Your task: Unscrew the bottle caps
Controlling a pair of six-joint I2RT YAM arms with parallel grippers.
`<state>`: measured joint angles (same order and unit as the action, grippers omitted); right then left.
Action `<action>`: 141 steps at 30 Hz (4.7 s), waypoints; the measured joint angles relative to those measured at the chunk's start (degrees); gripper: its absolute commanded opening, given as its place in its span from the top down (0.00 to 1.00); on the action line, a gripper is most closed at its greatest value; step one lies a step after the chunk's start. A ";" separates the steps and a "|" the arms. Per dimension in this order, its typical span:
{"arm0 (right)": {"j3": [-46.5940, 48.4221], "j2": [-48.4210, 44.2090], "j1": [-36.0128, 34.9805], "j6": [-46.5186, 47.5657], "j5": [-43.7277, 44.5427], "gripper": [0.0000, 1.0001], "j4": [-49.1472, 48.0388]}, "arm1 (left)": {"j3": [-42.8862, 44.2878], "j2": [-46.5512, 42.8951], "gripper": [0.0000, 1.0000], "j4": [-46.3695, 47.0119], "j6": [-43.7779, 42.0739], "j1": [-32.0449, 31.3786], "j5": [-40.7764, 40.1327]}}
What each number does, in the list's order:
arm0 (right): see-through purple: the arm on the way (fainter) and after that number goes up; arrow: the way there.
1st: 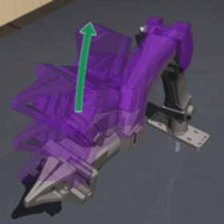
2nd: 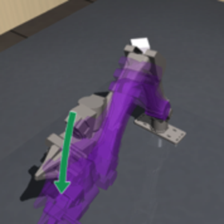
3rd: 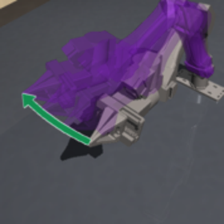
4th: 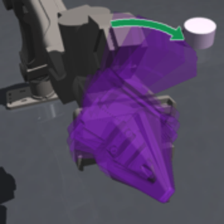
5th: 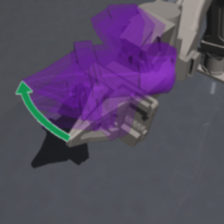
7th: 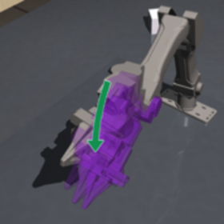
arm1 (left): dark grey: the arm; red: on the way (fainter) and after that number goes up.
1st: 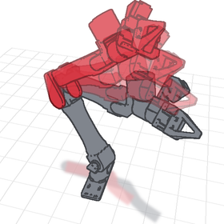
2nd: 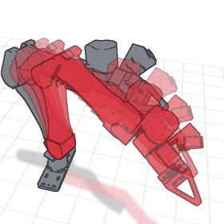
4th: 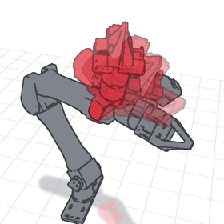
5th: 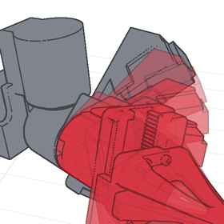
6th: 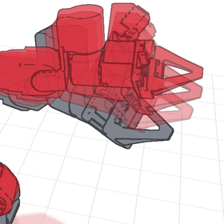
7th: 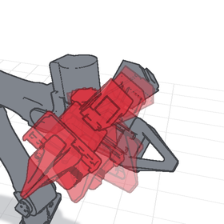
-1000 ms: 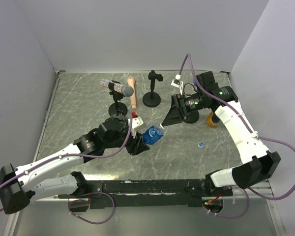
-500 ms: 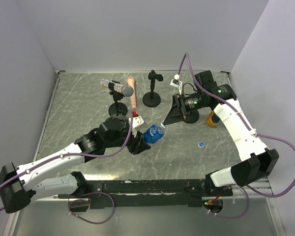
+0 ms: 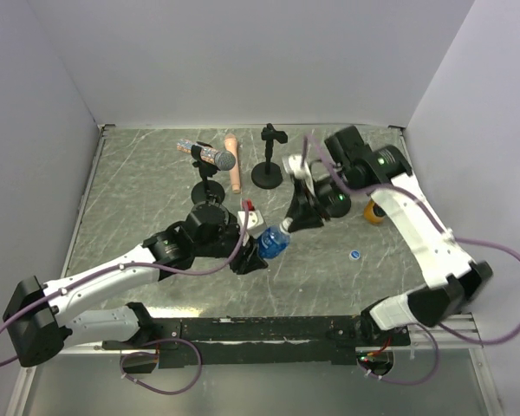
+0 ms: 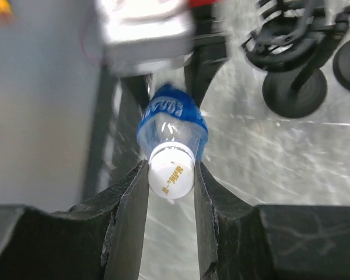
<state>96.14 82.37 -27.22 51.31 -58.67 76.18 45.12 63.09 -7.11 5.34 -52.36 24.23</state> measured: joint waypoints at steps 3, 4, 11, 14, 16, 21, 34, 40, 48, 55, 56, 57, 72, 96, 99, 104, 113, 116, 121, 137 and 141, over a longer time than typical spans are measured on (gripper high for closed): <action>-6.19 -6.29 -1.36 12.11 2.23 1.00 0.63 | 0.00 0.50 0.99 -1.29 -3.08 -0.81 2.12; -7.78 -8.44 -2.19 16.15 3.15 1.00 0.48 | 0.00 0.50 0.99 -1.49 -4.02 -0.98 2.71; -26.62 -25.38 -8.11 32.57 12.70 0.85 -13.29 | -0.13 0.39 0.99 -4.85 -9.94 -1.16 3.80; -29.53 -26.36 -8.57 32.02 14.38 0.49 -17.92 | -0.13 0.42 0.99 -5.75 -10.86 -0.98 2.23; -30.32 -26.08 -8.59 31.28 15.19 0.22 -20.57 | -0.13 0.42 0.99 -6.54 -10.88 -0.55 0.70; -31.45 -23.89 -8.76 26.14 14.97 0.01 -26.95 | -1.18 -1.25 0.99 -5.84 -10.43 0.33 -2.47; -18.40 -13.46 2.84 -32.41 1.84 0.03 -30.69 | -4.63 -5.88 0.99 -5.81 -10.49 1.33 -6.16; -19.71 -10.71 2.99 -43.93 -0.07 0.09 -29.64 | -4.63 -5.88 0.99 -5.79 -10.49 1.33 -6.56; -21.18 -9.99 1.36 -45.97 -0.57 0.14 -26.88 | -4.61 -5.88 0.99 -5.53 -10.38 1.33 -6.51; -21.16 -6.82 -0.33 -46.18 -0.22 0.44 -25.66 | -4.59 -5.88 0.99 -4.59 -10.19 1.33 -6.08; -21.16 -6.62 -0.39 -46.01 0.11 0.46 -25.44 | -4.61 -5.88 0.99 -4.59 -10.19 1.33 -5.99; -21.16 -6.58 -0.35 -45.83 0.52 0.46 -25.33 | -4.59 -5.88 0.99 -4.57 -10.21 1.33 -5.81; -17.90 -6.38 -0.37 -45.46 0.79 0.35 -22.49 | -4.61 -6.27 0.99 -4.74 -10.23 1.33 -5.27; -15.08 -9.22 -2.60 -11.23 1.49 0.82 -16.20 | -3.37 -6.21 0.99 -4.57 -10.95 1.33 -2.38; -19.30 -15.15 -4.90 -0.09 2.51 0.82 -16.79 | -3.37 -5.99 0.99 -4.85 -12.11 0.96 0.13; -19.37 -17.40 -7.39 11.08 4.00 0.82 -14.40 | -3.04 -5.42 0.99 -4.76 -13.68 0.74 2.56; -25.27 -24.09 -17.38 32.35 16.26 0.82 -13.64 | -1.18 -3.19 0.99 -10.38 -20.13 0.57 4.26; -32.09 -30.38 -19.93 40.46 19.78 0.82 -17.44 | -0.09 -1.60 0.99 -12.13 -22.05 0.28 5.09; -42.05 -38.53 -21.51 52.98 22.49 0.82 -22.80 | 0.68 0.61 0.99 -13.99 -23.76 0.17 5.99; -47.47 -43.12 -21.92 60.94 21.03 0.81 -27.02 | -1.64 -2.40 0.99 -13.86 -24.39 0.22 6.34; -46.75 -42.49 -22.03 57.07 20.61 0.82 -27.87 | -2.47 -4.09 0.99 -13.27 -23.78 0.55 6.12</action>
<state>49.39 39.88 -49.25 108.38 -38.06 48.31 42.65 59.00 -20.38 -18.44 -51.81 30.35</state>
